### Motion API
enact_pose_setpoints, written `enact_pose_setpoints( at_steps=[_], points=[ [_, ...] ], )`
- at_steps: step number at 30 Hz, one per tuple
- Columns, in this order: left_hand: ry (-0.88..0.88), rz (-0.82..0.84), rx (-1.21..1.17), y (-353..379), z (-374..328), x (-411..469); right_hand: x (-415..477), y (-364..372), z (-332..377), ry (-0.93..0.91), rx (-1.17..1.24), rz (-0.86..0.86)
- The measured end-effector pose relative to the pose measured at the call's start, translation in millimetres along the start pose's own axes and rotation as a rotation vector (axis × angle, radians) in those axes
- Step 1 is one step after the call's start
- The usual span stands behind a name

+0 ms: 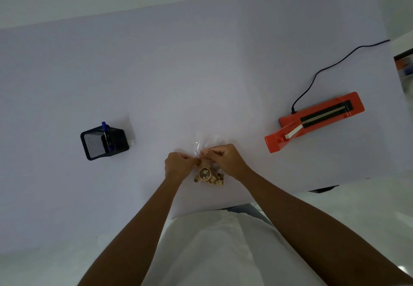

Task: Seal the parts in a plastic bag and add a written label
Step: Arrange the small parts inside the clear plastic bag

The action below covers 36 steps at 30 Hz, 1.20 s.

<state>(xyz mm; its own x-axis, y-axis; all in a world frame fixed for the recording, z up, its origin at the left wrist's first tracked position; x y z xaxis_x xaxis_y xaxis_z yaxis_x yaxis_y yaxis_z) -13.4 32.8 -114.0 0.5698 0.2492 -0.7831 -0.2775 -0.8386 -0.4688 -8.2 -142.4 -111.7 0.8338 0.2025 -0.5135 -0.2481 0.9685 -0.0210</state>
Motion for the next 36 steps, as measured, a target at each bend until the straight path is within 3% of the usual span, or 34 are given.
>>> enact_pose_setpoints(
  at_steps=[4,10,21,23,29,33,36],
  points=[
    [-0.010,0.007,-0.003,-1,-1,1,9,-2,-7,0.111,0.145,0.023],
    [-0.022,0.017,0.001,-3,-1,3,21,-19,-6,0.101,0.263,-0.053],
    [-0.008,0.018,-0.028,-2,-1,3,29,-42,13,-0.070,0.103,-0.259],
    [-0.020,0.016,-0.031,-3,-1,3,24,-33,16,-0.077,0.109,-0.231],
    [0.000,0.026,-0.014,-2,-1,2,17,11,2,-0.006,0.066,0.065],
    [-0.014,0.025,-0.009,-3,-1,2,28,10,2,0.013,0.083,0.044],
    [-0.019,0.031,-0.002,-3,-2,1,44,-6,10,0.003,0.105,-0.065]
  ],
)
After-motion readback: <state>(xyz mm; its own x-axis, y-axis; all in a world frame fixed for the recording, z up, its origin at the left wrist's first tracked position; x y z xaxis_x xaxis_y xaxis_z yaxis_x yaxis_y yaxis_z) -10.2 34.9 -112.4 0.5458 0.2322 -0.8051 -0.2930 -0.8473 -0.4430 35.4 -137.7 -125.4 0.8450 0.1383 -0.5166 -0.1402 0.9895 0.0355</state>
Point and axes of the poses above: each hand's wrist, its own x-axis towards the middle knuckle, its own y-axis out of the palm, z = x × y, the point moved 4 cm from there along x, towards the middle knuckle, and after that the axes turned 1 degree about -x, right-handed, at the moved point
